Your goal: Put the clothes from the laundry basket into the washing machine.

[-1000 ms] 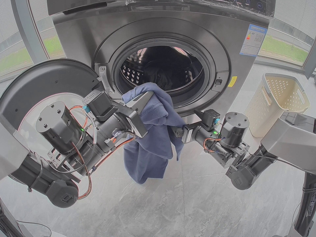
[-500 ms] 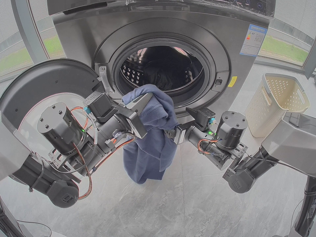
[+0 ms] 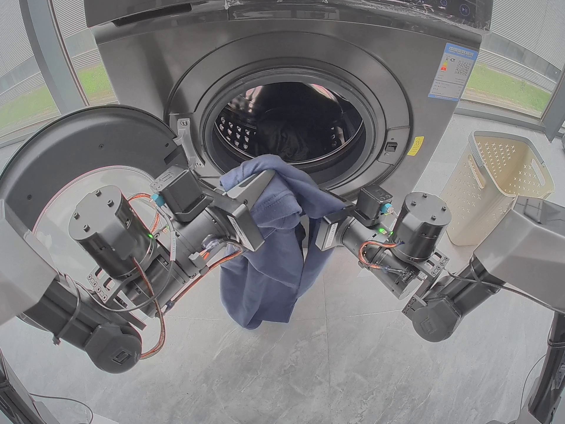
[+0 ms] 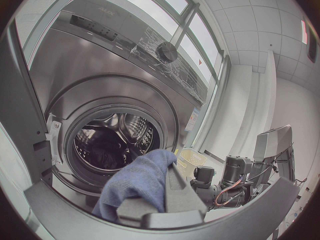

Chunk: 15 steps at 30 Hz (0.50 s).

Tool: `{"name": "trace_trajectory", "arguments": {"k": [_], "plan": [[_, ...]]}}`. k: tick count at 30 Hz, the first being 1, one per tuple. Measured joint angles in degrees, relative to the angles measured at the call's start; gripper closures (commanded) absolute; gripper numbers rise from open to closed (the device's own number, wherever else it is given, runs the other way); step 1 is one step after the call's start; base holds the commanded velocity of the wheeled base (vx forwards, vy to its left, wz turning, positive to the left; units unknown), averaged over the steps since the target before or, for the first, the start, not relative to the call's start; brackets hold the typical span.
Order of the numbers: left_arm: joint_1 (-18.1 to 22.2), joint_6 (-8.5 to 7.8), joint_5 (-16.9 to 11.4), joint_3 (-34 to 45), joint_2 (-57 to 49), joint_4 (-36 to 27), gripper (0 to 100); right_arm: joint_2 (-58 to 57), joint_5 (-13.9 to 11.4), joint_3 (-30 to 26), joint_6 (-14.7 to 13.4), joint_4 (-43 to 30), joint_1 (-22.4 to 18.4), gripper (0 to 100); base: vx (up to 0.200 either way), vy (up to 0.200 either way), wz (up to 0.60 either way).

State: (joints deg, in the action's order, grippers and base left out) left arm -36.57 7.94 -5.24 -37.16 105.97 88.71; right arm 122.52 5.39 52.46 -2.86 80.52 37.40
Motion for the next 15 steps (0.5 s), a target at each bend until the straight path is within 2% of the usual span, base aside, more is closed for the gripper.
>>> {"name": "trace_trajectory", "arguments": {"k": [12, 13, 15], "plan": [[-1.85, 1.99, -1.87, -1.26, 1.57, -0.11, 100, -8.95, -0.13, -6.18, -0.22, 0.13, 0.27, 100, 0.000, 0.000, 0.00], [-2.21, 2.13, -2.00, -1.51, 2.07, -0.04, 0, -9.79, -0.13, -6.97, -0.28, 0.33, 0.33, 100, 0.000, 0.000, 0.00], [-2.69, 2.32, -2.11, -1.97, 3.12, 0.09, 0, -11.30, -0.15, -8.25, -0.44, 0.69, 0.44, 100, 0.000, 0.000, 0.00]]}}
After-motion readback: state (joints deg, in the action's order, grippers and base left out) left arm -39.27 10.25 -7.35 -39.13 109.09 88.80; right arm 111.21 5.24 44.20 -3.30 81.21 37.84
